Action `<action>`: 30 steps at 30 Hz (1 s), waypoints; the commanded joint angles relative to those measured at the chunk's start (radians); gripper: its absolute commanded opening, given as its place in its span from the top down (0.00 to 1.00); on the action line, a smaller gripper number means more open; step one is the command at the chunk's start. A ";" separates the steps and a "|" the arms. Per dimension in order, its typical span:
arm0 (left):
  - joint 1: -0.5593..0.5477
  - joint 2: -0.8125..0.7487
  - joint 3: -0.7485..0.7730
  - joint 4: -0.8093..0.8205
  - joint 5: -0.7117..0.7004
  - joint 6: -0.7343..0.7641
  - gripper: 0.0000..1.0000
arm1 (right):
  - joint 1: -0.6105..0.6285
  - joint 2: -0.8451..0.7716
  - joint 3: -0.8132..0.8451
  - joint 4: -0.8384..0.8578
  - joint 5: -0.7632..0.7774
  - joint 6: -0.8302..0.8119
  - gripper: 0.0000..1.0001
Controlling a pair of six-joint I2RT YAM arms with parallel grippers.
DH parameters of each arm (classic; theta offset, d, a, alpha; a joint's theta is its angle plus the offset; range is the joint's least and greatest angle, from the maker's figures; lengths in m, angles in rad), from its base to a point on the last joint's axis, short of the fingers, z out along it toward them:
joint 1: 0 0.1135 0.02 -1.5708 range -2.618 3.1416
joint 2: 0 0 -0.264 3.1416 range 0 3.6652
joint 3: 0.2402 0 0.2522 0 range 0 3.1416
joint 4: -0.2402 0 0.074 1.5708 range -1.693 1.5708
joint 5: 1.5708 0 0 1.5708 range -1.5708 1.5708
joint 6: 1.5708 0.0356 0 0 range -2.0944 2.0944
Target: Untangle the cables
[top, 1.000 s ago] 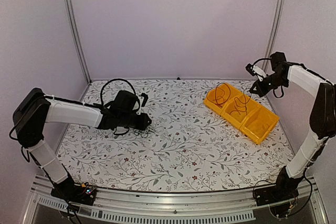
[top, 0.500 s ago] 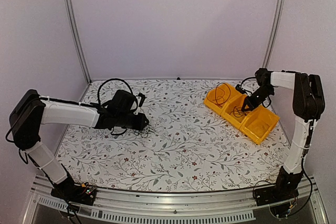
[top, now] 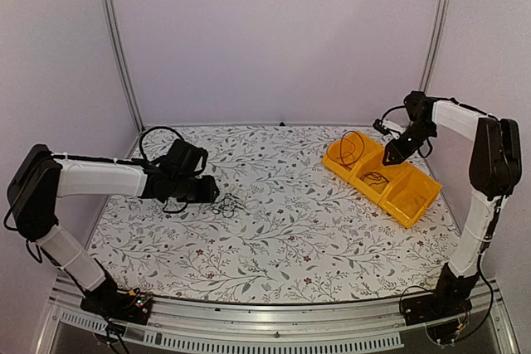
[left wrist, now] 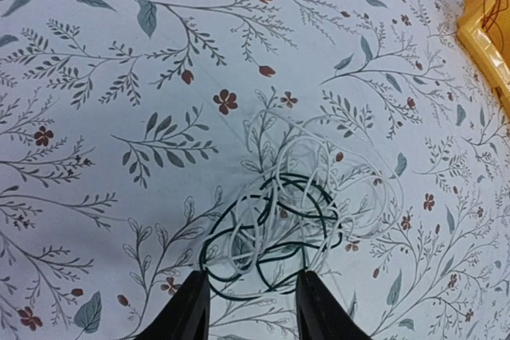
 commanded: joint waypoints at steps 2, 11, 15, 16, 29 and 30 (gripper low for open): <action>0.052 -0.024 -0.033 -0.037 0.031 -0.069 0.65 | -0.002 -0.189 -0.059 0.008 0.032 -0.006 0.60; 0.065 -0.013 -0.048 0.025 0.251 -0.036 0.70 | -0.001 -0.375 -0.198 0.126 -0.107 -0.001 0.57; -0.001 -0.023 -0.112 0.132 0.235 -0.010 0.59 | 0.002 -0.364 -0.201 0.123 -0.142 0.028 0.56; -0.005 -0.007 -0.106 0.130 0.230 -0.010 0.59 | 0.001 -0.360 -0.200 0.123 -0.147 0.031 0.56; -0.018 0.195 0.005 0.072 0.228 0.029 0.73 | 0.001 -0.330 -0.174 0.112 -0.182 0.043 0.56; -0.022 0.195 0.001 0.081 0.237 0.033 0.76 | 0.001 -0.328 -0.175 0.113 -0.183 0.043 0.56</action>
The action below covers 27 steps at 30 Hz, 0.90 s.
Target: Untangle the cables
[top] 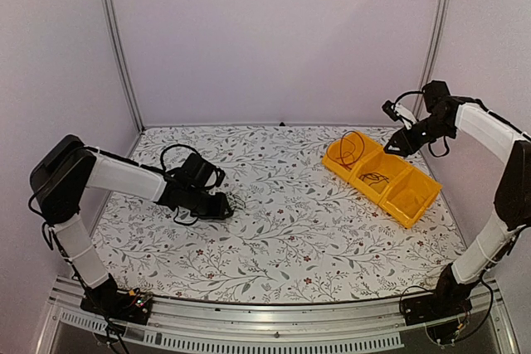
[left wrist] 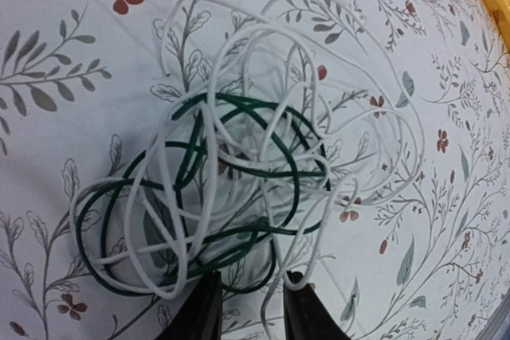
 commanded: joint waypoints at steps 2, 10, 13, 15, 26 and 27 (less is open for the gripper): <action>-0.020 0.011 0.006 0.009 0.016 0.024 0.77 | 0.000 0.028 0.018 0.012 -0.028 0.010 0.56; -0.082 -0.094 -0.017 -0.063 -0.136 -0.027 0.62 | 0.001 0.052 0.040 0.010 -0.038 0.016 0.56; -0.091 -0.124 -0.041 -0.069 -0.149 -0.039 0.64 | 0.003 0.056 0.043 0.010 -0.043 0.018 0.56; -0.092 -0.102 -0.039 -0.074 -0.135 -0.037 0.69 | 0.003 0.060 0.043 0.009 -0.046 0.021 0.56; -0.092 0.039 0.031 -0.050 -0.065 -0.008 0.87 | 0.006 0.045 0.026 0.000 -0.057 0.018 0.56; -0.093 0.047 0.038 -0.047 -0.059 -0.004 0.91 | 0.006 0.041 0.023 -0.001 -0.058 0.019 0.56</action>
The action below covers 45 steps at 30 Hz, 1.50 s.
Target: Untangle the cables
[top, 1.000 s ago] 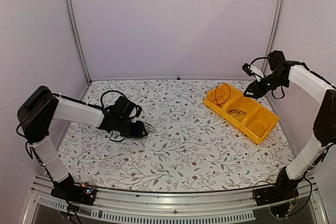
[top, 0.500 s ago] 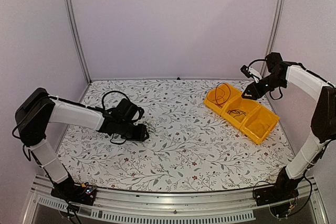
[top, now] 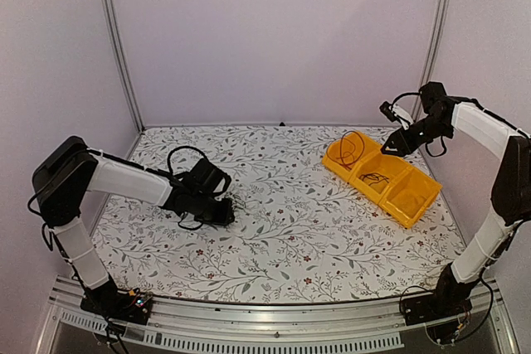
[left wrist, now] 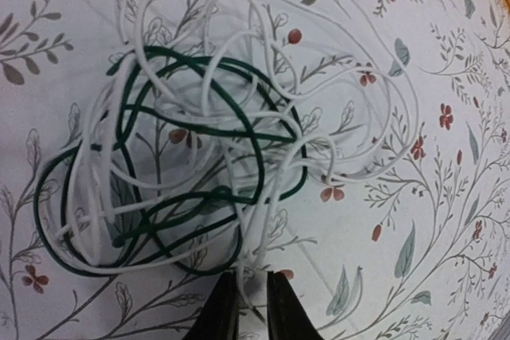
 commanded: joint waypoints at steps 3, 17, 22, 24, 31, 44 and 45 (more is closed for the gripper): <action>-0.006 0.040 0.038 -0.003 0.036 0.035 1.00 | 0.006 -0.013 0.000 -0.001 -0.025 0.010 0.56; -0.001 -0.381 0.147 -0.177 0.017 0.378 1.00 | 0.215 -0.124 0.129 0.174 -0.138 -0.040 0.32; 0.002 -0.448 0.222 -0.206 0.000 0.421 1.00 | 0.418 -0.010 0.264 0.145 -0.209 -0.059 0.20; 0.003 -0.458 0.265 -0.214 0.010 0.430 1.00 | 0.490 0.041 0.333 0.161 -0.188 -0.048 0.19; 0.001 -0.473 0.395 -0.243 0.009 0.414 1.00 | 0.607 0.290 0.596 0.220 -0.274 0.070 0.22; -0.009 -0.521 0.478 -0.232 0.014 0.336 1.00 | 0.720 0.471 0.652 0.314 -0.370 0.131 0.22; -0.010 -0.524 0.480 -0.230 0.011 0.330 1.00 | 0.726 0.483 0.664 0.330 -0.362 0.142 0.22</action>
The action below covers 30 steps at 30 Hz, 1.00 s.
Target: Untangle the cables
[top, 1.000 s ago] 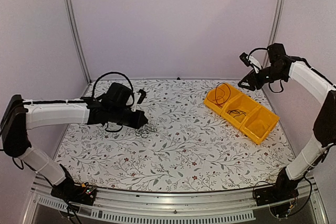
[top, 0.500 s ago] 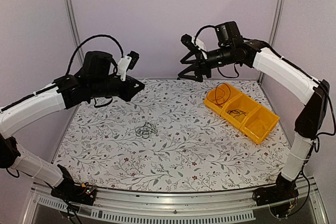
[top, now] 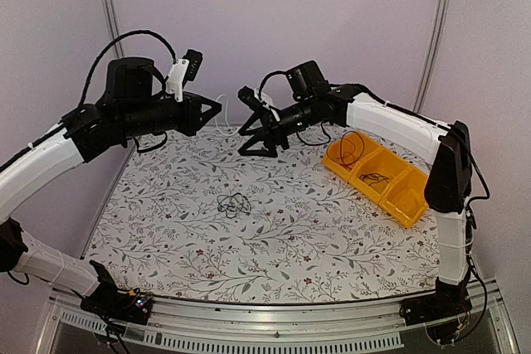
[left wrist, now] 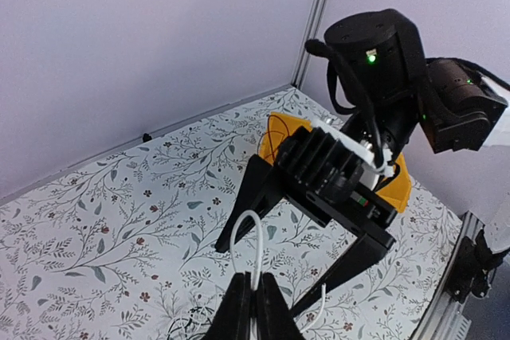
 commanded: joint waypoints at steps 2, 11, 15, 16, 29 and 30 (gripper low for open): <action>-0.012 -0.036 0.034 0.007 -0.005 -0.038 1.00 | 0.028 0.077 0.070 0.110 -0.022 0.090 0.22; -0.022 -0.058 0.154 -0.034 -0.064 -0.078 1.00 | 0.035 0.271 0.141 0.248 -0.049 0.299 1.00; -0.025 -0.038 0.319 -0.063 -0.074 -0.129 1.00 | 0.037 0.336 0.143 0.289 -0.057 0.359 1.00; -0.026 -0.026 0.363 -0.072 -0.076 -0.134 1.00 | 0.037 0.348 0.143 0.291 -0.059 0.365 1.00; -0.114 0.087 0.769 -0.136 -0.158 -0.153 1.00 | 0.042 0.476 0.145 0.298 0.037 0.376 1.00; -0.119 0.089 0.781 -0.136 -0.164 -0.154 1.00 | 0.042 0.483 0.144 0.294 0.047 0.370 1.00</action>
